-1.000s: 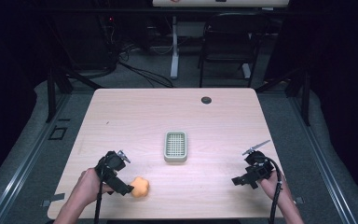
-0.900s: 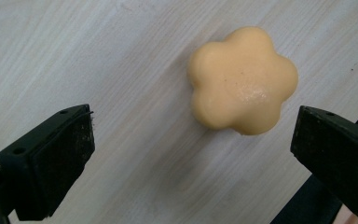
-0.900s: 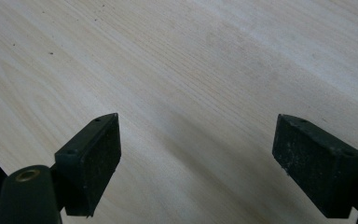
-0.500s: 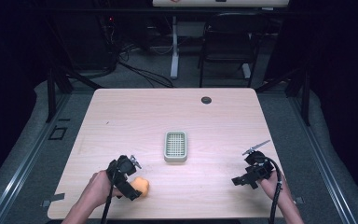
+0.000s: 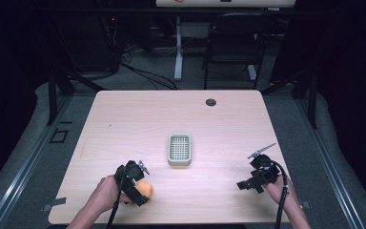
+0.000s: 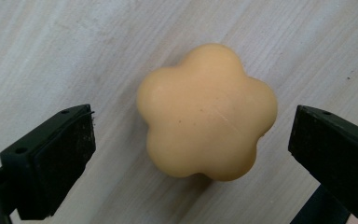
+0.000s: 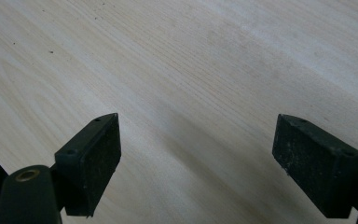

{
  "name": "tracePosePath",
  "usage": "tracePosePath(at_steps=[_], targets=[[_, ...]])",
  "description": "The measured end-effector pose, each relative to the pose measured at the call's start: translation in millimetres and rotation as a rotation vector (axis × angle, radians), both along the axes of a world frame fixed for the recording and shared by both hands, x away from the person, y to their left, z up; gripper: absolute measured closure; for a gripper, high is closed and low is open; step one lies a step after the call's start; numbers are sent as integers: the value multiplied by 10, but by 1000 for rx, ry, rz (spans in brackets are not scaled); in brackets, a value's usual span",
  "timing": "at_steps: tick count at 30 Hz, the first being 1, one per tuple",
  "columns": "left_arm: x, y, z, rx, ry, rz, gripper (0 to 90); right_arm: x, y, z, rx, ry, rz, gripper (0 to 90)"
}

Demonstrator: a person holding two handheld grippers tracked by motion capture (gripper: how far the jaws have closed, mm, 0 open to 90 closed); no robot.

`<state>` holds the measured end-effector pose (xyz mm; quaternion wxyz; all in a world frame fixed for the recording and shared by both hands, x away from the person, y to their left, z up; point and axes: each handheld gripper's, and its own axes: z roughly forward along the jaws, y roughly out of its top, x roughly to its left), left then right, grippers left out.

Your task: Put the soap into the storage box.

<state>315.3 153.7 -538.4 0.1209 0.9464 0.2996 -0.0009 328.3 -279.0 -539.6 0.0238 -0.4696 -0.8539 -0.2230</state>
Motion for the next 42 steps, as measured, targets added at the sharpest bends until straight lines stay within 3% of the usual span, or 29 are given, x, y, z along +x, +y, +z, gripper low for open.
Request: tracePosePath(at_steps=[16,19,21,22,24,25,29,32,36,37,42], targets=[[9,-88,-69,15,14,-21,237,-1,-8,1,-2,2,0,151],[12,-101,-77,22,17,-19,239,-17,9,-11,14,-11,-27,152],[14,-105,-81,26,20,-18,240,-2,-8,6,-4,2,2,152],[14,-106,-86,23,20,-17,240,-22,12,-23,28,-17,-40,151],[17,-107,-89,23,22,-17,240,-19,8,-22,20,-15,-38,152],[17,-109,-94,26,24,-17,241,9,-18,10,-14,8,20,151],[13,-109,-98,26,18,-17,243,-16,4,-11,13,-9,-24,151],[14,-106,-96,27,20,-21,245,1,-11,3,-6,4,8,151],[12,-103,-95,25,19,-21,247,-3,-7,-1,0,3,1,151],[11,-101,-96,23,18,-21,248,-17,6,-13,15,-9,-26,151],[5,-93,-86,16,12,-22,249,-17,5,-12,14,-8,-25,151]])
